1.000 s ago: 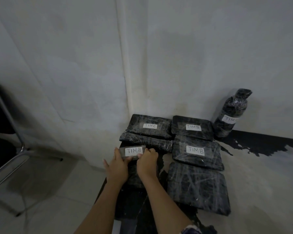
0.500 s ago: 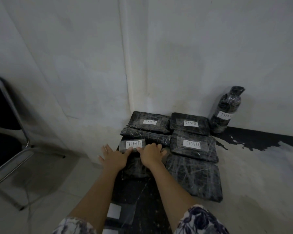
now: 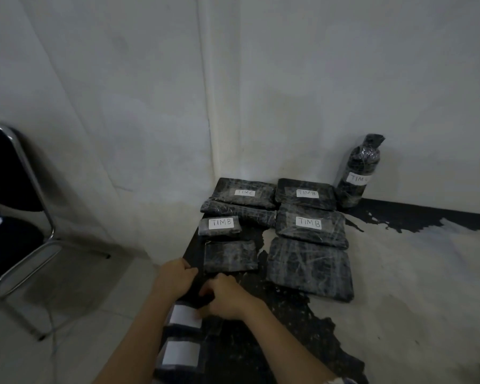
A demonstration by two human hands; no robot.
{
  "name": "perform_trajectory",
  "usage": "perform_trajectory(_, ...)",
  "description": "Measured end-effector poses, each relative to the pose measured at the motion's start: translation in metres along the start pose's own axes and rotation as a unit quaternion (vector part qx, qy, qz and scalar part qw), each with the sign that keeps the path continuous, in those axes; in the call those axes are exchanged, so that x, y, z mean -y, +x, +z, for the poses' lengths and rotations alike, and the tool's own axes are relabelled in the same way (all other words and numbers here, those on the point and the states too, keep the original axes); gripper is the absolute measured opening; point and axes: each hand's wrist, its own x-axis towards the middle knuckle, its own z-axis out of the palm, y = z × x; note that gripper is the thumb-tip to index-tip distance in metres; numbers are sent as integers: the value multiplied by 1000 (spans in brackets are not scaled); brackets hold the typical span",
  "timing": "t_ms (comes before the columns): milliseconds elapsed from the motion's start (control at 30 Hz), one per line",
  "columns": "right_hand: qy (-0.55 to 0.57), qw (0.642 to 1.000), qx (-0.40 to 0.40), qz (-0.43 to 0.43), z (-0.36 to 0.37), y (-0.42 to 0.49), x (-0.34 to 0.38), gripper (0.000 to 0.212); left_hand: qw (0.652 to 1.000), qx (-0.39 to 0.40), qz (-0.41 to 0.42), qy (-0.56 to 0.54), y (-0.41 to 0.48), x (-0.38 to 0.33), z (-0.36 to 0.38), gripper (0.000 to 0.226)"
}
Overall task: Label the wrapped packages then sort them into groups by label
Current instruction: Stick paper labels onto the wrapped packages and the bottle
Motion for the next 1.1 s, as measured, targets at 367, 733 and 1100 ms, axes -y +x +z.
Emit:
perform_trajectory(367, 79, 996, 2, 36, -1, -9, 10, 26, 993, 8, -12, -117, -15, -2, -2, 34)
perform_trajectory(733, 142, 948, -276, -68, -47, -14, 0, 10, 919, -23, -87, -384, -26, -47, -9, 37)
perform_trajectory(1100, 147, 920, -356, -70, -53, -19, -11, 19, 788, 88, -88, -603, -20, -77, 4, 14)
